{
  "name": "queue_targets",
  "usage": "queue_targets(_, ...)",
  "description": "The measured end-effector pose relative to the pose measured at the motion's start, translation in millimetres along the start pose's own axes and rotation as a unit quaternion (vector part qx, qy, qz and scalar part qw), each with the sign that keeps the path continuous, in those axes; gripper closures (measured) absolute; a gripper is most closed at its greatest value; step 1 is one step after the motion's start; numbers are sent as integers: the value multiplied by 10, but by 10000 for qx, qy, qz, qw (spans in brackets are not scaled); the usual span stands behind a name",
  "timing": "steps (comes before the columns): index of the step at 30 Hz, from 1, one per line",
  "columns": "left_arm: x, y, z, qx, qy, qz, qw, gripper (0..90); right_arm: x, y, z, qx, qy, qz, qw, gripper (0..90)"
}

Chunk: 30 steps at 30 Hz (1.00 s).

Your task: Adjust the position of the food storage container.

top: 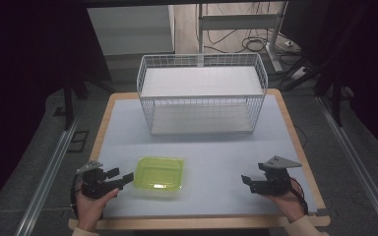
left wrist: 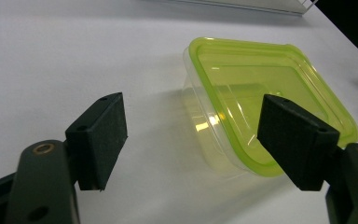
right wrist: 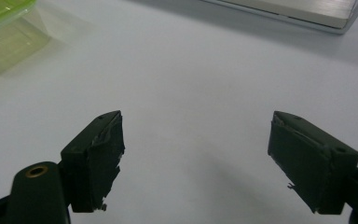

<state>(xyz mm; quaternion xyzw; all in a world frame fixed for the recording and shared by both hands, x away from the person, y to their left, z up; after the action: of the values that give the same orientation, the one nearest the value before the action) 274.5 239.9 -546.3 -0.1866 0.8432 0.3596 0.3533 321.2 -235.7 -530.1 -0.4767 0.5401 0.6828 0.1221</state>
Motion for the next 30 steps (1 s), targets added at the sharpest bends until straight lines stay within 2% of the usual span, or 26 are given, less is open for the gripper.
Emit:
queue_targets(8,-2,19,11,-3,-36,17,10000,257,-15,72,-87,40,-159,-50,9999,198)
queue_targets(10,-10,32,6,-14,-51,10,10000,269,-11,72,-96,66,-135,-47,9999,199)
queue_targets(13,-24,59,4,-20,-79,44,10000,407,2,81,-116,65,-162,-39,9998,204)
queue_targets(14,-24,72,5,-12,-111,132,9998,560,2,89,-124,65,-174,-47,9998,205)
queue_targets(16,-23,76,4,16,-122,178,9998,718,2,89,-127,71,-172,-48,9998,205)
queue_targets(17,-21,85,6,35,-115,324,9994,801,4,84,-136,84,-183,-40,9998,206)
queue_targets(19,-20,85,11,39,-100,366,9993,874,7,80,-139,88,-187,-31,9998,207)
queue_targets(22,9,44,43,101,2,549,9984,900,25,62,-141,85,-179,26,9998,212)
queue_targets(30,42,-58,77,74,-14,784,9969,900,29,56,-134,100,-158,55,9998,219)
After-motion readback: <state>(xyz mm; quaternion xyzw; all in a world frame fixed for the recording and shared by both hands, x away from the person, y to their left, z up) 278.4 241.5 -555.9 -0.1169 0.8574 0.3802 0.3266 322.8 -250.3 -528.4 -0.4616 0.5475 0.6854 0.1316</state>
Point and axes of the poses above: each handheld gripper's, and its own axes: y roughly backward along the jaws, x roughly out of its underside, z roughly to its left, the point moved 5 cm from there along -y, roughly forward along the jaws, and after that the axes turned 9 degrees about x, right-handed, at the moved point
